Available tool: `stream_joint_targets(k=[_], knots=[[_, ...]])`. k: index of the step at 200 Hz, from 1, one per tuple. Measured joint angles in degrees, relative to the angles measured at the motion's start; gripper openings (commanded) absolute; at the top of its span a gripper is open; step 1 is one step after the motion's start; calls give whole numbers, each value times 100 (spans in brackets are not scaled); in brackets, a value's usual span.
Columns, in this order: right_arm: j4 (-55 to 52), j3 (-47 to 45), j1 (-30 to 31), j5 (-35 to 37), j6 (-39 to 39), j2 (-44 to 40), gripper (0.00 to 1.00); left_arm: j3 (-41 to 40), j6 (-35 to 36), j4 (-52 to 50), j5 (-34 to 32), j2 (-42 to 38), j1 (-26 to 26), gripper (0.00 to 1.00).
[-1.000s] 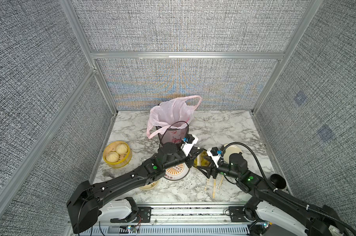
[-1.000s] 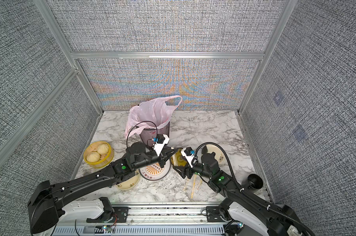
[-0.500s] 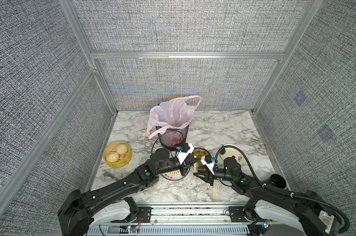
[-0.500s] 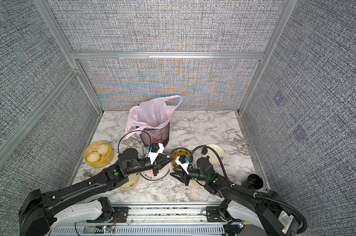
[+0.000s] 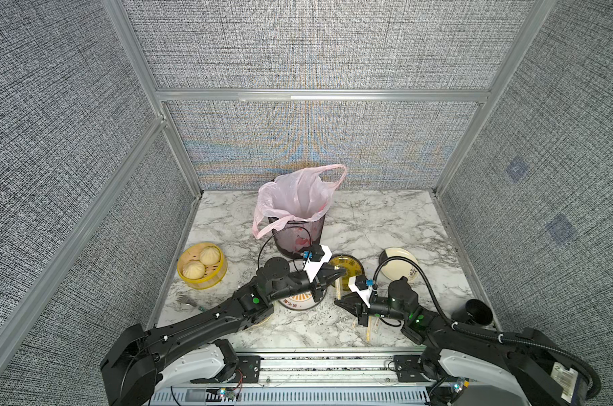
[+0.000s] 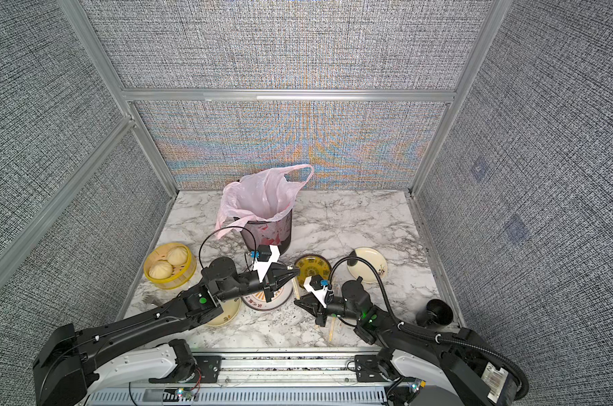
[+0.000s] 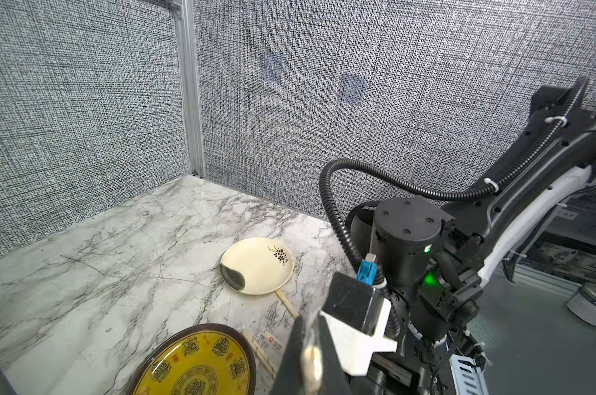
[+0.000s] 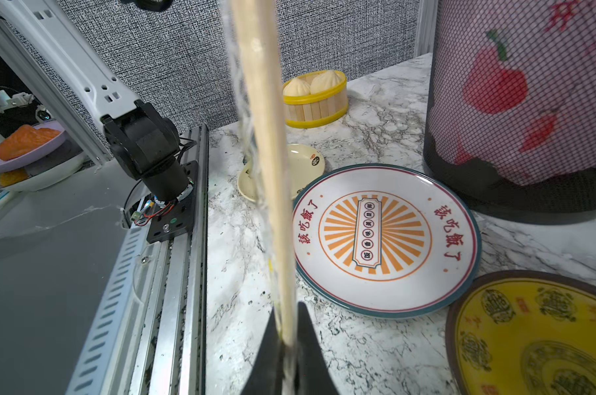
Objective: Remove the packaging of disposable chopsticks
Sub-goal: Pick up the disposable chopsticks from the center of the board.
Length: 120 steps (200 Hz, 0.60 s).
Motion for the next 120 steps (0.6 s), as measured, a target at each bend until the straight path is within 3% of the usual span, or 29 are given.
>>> stream_joint_targets(k=[41,60,70,120], knots=[[66,-7,2,26,-63,28,0,0,-24,37,-26,-4,2,15],[59,-17,-2,33,-57,-44,0,0,-13,39,-39,-129,0,37],[48,-26,-4,37,-42,-92,0,0,-7,46,2,-212,0,42],[-151,-26,-4,63,-66,-334,0,94,-46,107,33,-168,-4,47]])
